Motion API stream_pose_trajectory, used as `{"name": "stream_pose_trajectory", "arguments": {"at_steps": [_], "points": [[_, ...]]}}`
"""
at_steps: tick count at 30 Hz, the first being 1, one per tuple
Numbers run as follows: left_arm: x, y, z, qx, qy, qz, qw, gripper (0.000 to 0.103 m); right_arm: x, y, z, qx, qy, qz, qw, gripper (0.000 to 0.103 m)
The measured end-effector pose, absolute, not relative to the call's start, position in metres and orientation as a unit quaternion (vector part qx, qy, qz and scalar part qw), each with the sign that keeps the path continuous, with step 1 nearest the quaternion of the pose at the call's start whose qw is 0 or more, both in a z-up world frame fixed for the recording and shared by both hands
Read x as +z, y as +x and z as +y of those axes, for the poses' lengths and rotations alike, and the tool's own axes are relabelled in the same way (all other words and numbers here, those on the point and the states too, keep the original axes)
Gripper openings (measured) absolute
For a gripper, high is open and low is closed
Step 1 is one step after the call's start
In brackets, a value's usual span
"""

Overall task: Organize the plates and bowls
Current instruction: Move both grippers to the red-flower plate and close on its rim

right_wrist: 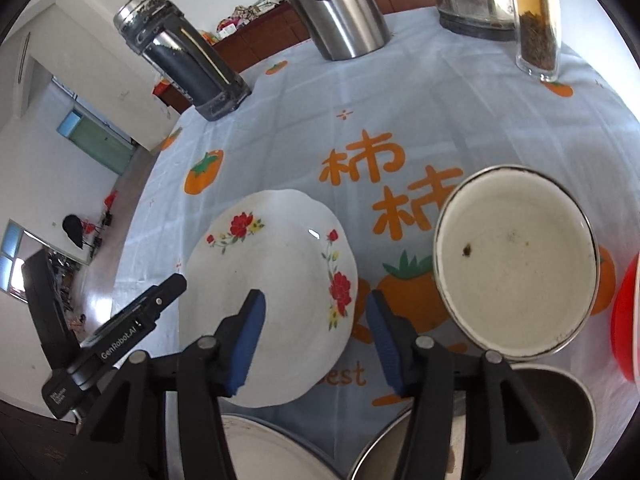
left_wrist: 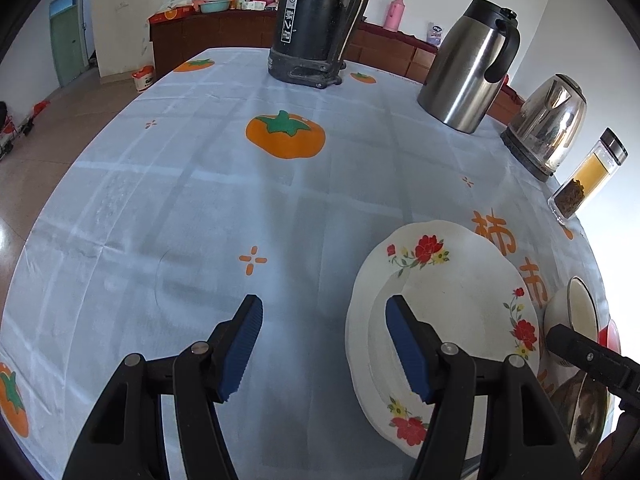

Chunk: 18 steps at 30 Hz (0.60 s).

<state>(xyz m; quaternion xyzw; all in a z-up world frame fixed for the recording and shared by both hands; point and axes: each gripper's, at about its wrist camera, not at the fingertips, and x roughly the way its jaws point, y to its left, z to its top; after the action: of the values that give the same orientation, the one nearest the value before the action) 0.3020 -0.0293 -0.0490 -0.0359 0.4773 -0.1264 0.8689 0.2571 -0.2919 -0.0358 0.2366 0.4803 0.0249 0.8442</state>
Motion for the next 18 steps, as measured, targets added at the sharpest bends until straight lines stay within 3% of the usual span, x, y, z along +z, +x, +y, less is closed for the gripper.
{"name": "stream_pose_trajectory", "arguments": {"at_steps": [4,6,13,18], "points": [[-0.056,0.307,-0.028,-0.125,-0.045,0.488,0.863,0.066,-0.039,0.262,-0.291,0.026,0.242,0.490,0.837,0.053],[-0.061,0.311,-0.028,-0.128,-0.051,0.499,0.855,0.054,-0.040,0.265,-0.290,0.020,0.239,0.496,0.834,0.053],[-0.064,0.314,-0.032,-0.145,-0.062,0.505,0.848,0.049,-0.050,0.279,-0.289,0.000,0.228,0.524,0.820,0.053],[-0.070,0.317,-0.032,-0.173,-0.087,0.519,0.833,0.038,-0.059,0.287,-0.284,0.007,0.230,0.540,0.810,0.051]]}}
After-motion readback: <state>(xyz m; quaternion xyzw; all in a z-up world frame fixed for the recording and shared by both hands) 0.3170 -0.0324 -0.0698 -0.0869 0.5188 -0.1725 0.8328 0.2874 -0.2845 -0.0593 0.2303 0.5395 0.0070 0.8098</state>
